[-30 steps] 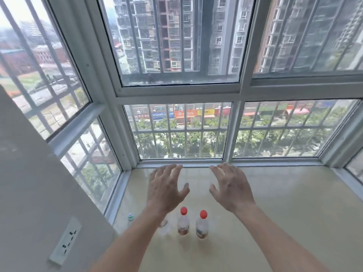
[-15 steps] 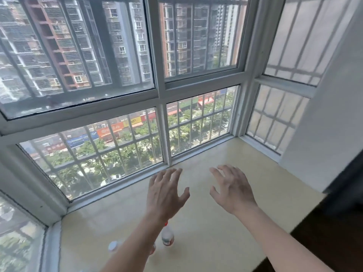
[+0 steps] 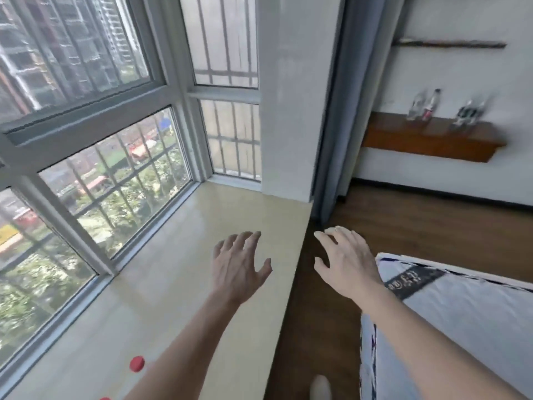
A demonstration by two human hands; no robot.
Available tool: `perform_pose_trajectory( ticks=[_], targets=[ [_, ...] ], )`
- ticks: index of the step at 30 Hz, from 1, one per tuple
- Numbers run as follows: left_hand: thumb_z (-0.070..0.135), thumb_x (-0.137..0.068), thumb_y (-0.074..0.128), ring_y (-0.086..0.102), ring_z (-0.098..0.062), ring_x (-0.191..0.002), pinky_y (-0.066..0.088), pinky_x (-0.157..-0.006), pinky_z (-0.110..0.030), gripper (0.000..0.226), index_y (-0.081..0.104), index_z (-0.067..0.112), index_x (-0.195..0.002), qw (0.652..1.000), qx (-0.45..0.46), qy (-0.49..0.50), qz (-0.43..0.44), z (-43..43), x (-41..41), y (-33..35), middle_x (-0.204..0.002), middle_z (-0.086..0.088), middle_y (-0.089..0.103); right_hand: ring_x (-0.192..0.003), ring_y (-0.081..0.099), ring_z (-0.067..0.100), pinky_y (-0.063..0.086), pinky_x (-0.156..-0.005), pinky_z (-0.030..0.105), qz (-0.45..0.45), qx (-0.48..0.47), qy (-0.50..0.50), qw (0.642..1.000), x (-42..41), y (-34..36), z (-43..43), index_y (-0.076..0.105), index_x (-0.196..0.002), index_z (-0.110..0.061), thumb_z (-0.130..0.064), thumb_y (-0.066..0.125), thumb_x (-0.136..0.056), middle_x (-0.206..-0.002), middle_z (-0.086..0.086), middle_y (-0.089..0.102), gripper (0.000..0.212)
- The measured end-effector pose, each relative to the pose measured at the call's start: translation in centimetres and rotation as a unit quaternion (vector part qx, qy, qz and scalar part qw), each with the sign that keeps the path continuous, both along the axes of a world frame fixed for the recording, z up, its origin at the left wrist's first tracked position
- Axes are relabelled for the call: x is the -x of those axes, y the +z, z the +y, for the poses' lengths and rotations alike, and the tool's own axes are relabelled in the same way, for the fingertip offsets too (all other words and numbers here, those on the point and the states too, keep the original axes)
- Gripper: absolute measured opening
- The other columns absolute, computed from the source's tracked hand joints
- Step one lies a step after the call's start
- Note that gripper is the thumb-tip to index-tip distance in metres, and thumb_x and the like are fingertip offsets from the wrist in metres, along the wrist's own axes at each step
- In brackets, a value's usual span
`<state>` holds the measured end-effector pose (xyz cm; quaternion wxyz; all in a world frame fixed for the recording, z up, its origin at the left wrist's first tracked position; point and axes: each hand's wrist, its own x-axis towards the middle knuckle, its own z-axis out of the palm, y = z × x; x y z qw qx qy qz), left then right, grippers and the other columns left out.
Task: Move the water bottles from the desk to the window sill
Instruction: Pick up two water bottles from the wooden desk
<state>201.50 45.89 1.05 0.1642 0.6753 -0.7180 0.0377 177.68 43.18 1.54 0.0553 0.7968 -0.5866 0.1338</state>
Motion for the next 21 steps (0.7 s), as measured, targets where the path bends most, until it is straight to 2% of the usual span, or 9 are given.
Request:
perform_pose_trajectory(
  ticks=[3,11,21],
  targets=[
    [0.062,-0.085,0.038,0.045,-0.023,-0.130,0.035,-0.108,-0.042,0.069,0.042,0.026,-0.143,0.998,-0.001,-0.055,-0.012,-2.4,3.3,0.0,-0.141,0.003,0.052,-0.119,0.054,0.027,0.045,-0.099,0.046,-0.008,0.007,-0.052,0.999,3.7,-0.1,0.5,0.062,-0.125,-0.019,-0.039,0.060,-0.081,-0.119,0.004,0.063,0.048],
    [0.058,-0.086,0.046,0.048,-0.024,-0.126,0.036,-0.106,-0.041,0.062,0.046,0.025,-0.138,0.990,-0.002,-0.140,-0.037,-8.5,11.6,-1.0,-0.138,0.003,0.054,-0.107,0.057,0.025,0.047,-0.094,0.043,-0.023,0.009,-0.137,0.990,11.4,-1.6,-1.2,0.062,-0.118,-0.020,-0.035,0.063,-0.079,-0.113,0.001,0.062,0.043],
    [0.058,-0.088,0.039,0.050,-0.023,-0.125,0.038,-0.106,-0.041,0.061,0.046,0.026,-0.140,0.986,0.001,-0.157,-0.059,-23.5,20.1,-1.2,-0.138,0.002,0.055,-0.117,0.056,0.025,0.047,-0.100,0.044,-0.037,-0.006,-0.155,0.987,18.7,-3.0,-15.7,0.061,-0.125,-0.021,-0.036,0.063,-0.081,-0.122,0.003,0.062,0.046]
  ],
)
